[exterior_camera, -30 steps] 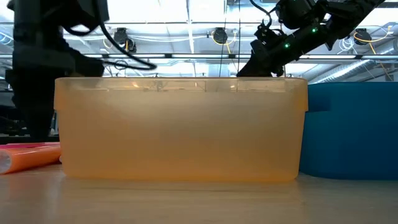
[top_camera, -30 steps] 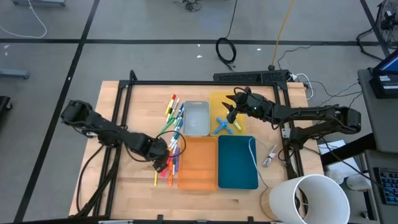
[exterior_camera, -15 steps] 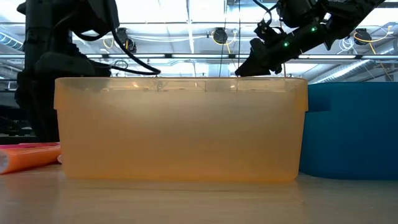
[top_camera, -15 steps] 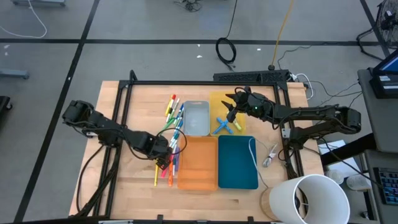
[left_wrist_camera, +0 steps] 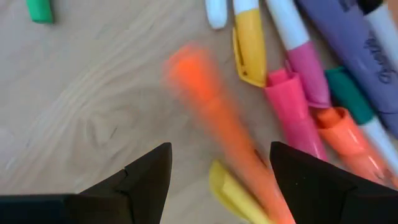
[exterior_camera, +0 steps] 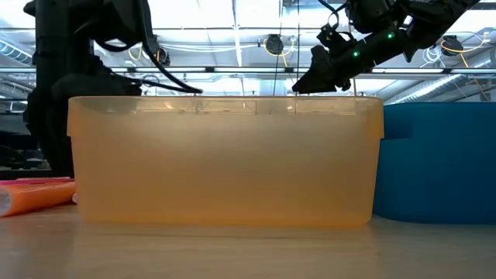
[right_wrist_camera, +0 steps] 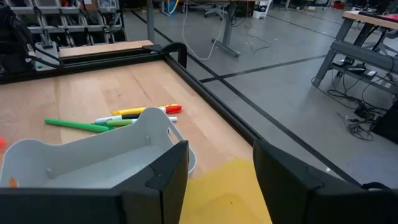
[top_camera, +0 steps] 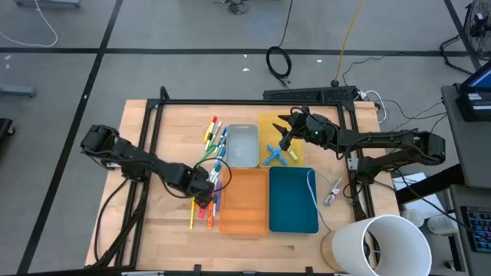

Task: Pick & Place Markers
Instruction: Put the orange highlighter pen into the yellow bin

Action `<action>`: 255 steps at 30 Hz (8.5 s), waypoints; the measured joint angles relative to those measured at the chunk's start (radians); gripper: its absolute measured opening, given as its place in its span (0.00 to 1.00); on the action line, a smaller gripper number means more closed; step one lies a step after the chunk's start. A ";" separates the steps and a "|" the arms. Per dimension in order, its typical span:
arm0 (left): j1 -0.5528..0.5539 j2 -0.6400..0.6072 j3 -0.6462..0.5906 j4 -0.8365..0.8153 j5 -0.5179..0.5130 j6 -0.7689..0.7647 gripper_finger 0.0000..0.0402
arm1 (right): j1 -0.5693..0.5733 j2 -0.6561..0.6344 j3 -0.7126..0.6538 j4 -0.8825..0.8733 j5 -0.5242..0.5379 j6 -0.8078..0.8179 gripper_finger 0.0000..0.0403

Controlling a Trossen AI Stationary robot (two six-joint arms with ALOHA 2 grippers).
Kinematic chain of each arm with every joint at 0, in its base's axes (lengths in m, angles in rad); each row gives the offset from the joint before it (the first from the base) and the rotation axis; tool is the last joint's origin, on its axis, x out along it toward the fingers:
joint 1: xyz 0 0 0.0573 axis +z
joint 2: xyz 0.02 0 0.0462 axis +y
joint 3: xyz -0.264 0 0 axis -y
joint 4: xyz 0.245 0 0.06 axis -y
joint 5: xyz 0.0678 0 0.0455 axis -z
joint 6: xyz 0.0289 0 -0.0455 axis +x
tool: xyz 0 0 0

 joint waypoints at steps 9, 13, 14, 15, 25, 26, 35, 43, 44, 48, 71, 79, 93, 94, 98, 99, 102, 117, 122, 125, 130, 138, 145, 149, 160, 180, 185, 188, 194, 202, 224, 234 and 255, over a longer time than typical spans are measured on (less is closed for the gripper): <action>0.028 0.055 0.002 -0.019 0.015 0.028 0.68 | 0.000 0.000 0.000 0.000 0.000 0.000 0.43; 0.035 0.055 0.003 -0.051 0.026 -0.025 0.68 | 0.000 0.000 0.000 -0.001 0.000 0.000 0.42; 0.035 0.055 0.003 -0.054 0.032 -0.038 0.68 | 0.000 0.000 0.000 0.000 0.000 0.000 0.43; 0.036 0.055 0.003 -0.055 0.039 -0.051 0.68 | 0.000 0.000 0.000 0.000 0.000 0.000 0.42; 0.027 0.055 0.002 -0.057 0.067 -0.138 0.68 | 0.000 0.000 0.000 0.000 0.000 0.001 0.42; 0.027 0.055 0.001 -0.057 0.069 -0.134 0.68 | 0.000 0.000 0.000 0.000 0.000 0.001 0.42; 0.026 0.055 0.001 -0.075 0.079 -0.129 0.58 | 0.000 0.000 0.000 0.000 0.000 0.001 0.42; 0.025 0.055 0.000 -0.066 0.062 -0.026 0.22 | 0.000 0.000 0.000 0.000 0.000 0.001 0.42; 0.024 0.055 0.000 -0.065 0.043 -0.002 0.18 | 0.000 0.000 0.000 -0.001 0.000 0.001 0.42; 0.039 0.056 -0.002 -0.049 -0.054 0.096 0.15 | 0.000 0.000 0.000 -0.001 0.000 0.010 0.42; 0.060 -0.259 0.159 -0.109 -0.855 0.641 0.17 | 0.000 0.005 0.000 0.028 0.002 0.011 0.42; 0.260 -0.411 0.016 0.598 -0.608 1.241 0.15 | 0.000 0.023 0.000 0.056 0.001 0.011 0.42; 0.537 -0.359 -0.165 1.332 0.420 1.309 0.15 | 0.053 0.108 0.001 0.363 -0.263 -0.032 0.42; 0.531 -0.348 -0.166 1.348 0.435 1.306 0.15 | 0.065 0.128 0.001 0.392 -0.263 -0.051 0.42; 0.509 -0.285 -0.166 1.476 0.451 1.312 0.15 | 0.107 0.200 0.005 0.449 -0.262 -0.098 0.42; 0.510 -0.269 -0.166 1.490 0.448 1.310 0.15 | 0.115 0.215 0.020 0.454 -0.262 -0.099 0.42; 0.513 -0.233 -0.166 1.541 0.446 1.300 0.15 | 0.139 0.241 0.051 0.457 -0.262 -0.097 0.43; 0.524 -0.229 -0.166 1.509 0.447 1.283 0.16 | 0.246 0.312 0.155 0.460 -0.293 -0.098 0.62; 0.516 -0.229 -0.166 1.517 0.447 1.285 0.16 | 0.258 0.313 0.167 0.459 -0.295 -0.098 0.63; 0.509 -0.198 -0.165 1.583 0.447 1.289 0.16 | 0.258 0.312 0.167 0.466 -0.295 -0.098 0.62; 0.510 -0.115 -0.107 1.576 0.450 1.271 0.16 | 0.258 0.312 0.167 0.461 -0.291 -0.097 0.60; 0.507 -0.032 0.006 1.512 0.462 1.291 0.16 | 0.254 0.310 0.166 0.421 -0.282 -0.105 0.60; 0.502 -0.047 0.033 1.443 0.463 1.296 0.16 | 0.253 0.311 0.165 0.415 -0.290 -0.119 0.60; 0.502 -0.048 0.032 1.397 0.466 1.312 0.16 | 0.253 0.313 0.165 0.413 -0.289 -0.120 0.60; 0.489 -0.049 0.032 1.373 0.463 1.318 0.16 | 0.253 0.313 0.165 0.401 -0.287 -0.121 0.59; 0.489 -0.050 0.032 1.370 0.454 1.252 0.20 | 0.257 0.312 0.165 0.396 -0.290 -0.165 0.11; 0.489 -0.051 0.031 1.365 0.393 1.219 0.40 | 0.257 0.312 0.165 0.374 -0.283 -0.186 0.11; 0.489 -0.072 0.030 1.335 0.377 1.219 0.54 | 0.257 0.312 0.165 0.351 -0.285 -0.187 0.11; 0.492 -0.228 0.030 1.159 0.295 1.242 0.72 | 0.257 0.301 0.165 0.298 -0.245 -0.194 0.11; 0.493 -0.530 0.000 0.754 0.054 1.286 0.77 | 0.255 0.164 0.165 0.058 -0.202 -0.144 0.11; 0.510 -0.723 -0.254 0.928 0.010 1.269 0.70 | 0.214 -0.015 -0.025 -0.198 0.000 0.111 0.13; 0.510 -0.723 -0.254 0.929 0.010 1.264 0.70 | 0.203 -0.016 -0.027 -0.194 0.001 0.117 0.16; 0.510 -0.723 -0.254 0.929 0.010 1.261 0.70 | 0.202 -0.016 -0.027 -0.202 0.054 0.163 0.19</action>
